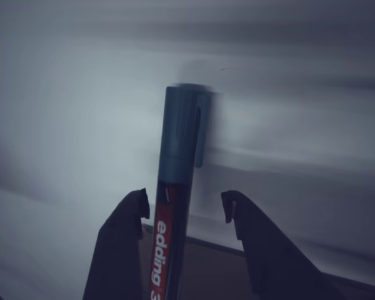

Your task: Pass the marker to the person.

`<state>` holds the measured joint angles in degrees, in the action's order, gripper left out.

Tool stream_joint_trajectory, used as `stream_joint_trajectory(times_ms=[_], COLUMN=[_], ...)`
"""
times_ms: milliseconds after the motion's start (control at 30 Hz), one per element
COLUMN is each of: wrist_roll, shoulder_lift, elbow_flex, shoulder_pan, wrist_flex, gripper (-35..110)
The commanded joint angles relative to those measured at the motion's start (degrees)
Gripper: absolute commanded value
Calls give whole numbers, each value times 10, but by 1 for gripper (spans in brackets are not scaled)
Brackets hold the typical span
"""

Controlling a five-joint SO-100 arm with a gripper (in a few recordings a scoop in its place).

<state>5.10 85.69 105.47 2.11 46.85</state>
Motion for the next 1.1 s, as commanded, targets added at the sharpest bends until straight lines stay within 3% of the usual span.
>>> stream_joint_trajectory(times_ms=[0,500,667,1067], wrist_roll=[2,6,-7,-97], shoulder_lift=[-2,-36,-35,105], elbow_flex=[-33,-46,-27,32], shoulder_pan=[3,2,1,12], wrist_flex=[-6,-24,-62,-77], gripper=[26,24,-5,-5])
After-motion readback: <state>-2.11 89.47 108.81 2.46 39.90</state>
